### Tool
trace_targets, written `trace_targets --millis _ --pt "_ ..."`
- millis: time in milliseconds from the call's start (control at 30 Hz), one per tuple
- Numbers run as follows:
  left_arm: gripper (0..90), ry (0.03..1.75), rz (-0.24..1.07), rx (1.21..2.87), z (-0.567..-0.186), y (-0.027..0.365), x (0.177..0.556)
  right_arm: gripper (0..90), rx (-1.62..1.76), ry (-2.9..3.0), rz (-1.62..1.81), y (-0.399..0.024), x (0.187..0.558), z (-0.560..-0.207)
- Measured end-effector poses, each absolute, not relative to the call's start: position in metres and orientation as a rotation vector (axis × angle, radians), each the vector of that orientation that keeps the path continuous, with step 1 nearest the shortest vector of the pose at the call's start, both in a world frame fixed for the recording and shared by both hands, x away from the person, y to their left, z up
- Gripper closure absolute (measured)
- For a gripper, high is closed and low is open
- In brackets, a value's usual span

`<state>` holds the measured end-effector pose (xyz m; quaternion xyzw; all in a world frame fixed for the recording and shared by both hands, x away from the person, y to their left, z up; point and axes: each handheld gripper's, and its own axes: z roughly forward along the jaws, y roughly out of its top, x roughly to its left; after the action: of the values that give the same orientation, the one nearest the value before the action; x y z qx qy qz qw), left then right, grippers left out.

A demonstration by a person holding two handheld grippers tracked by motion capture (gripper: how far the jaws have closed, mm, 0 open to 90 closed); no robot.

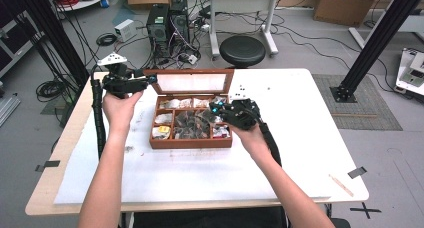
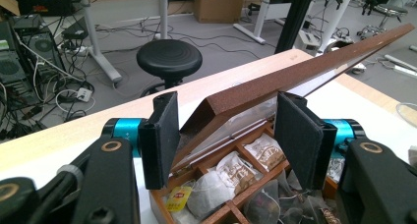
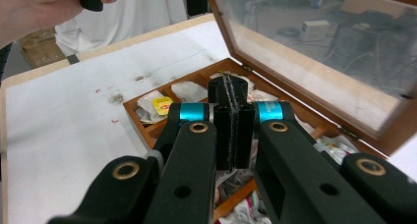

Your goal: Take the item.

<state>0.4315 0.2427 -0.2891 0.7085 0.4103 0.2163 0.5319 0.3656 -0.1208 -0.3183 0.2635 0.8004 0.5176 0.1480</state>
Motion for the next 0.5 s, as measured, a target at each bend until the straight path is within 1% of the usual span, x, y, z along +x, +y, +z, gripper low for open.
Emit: trace_targets --millis 300,500 --pt "43.0 0.982 0.517 1.689 -0.288 0.243 0.433 90.0 0.801 2.241 1.52 -0.153 0.363 -0.314" --pt "43.0 0.985 0.518 1.688 -0.288 0.242 0.433 90.0 0.82 2.218 1.526 -0.168 0.362 -0.313"
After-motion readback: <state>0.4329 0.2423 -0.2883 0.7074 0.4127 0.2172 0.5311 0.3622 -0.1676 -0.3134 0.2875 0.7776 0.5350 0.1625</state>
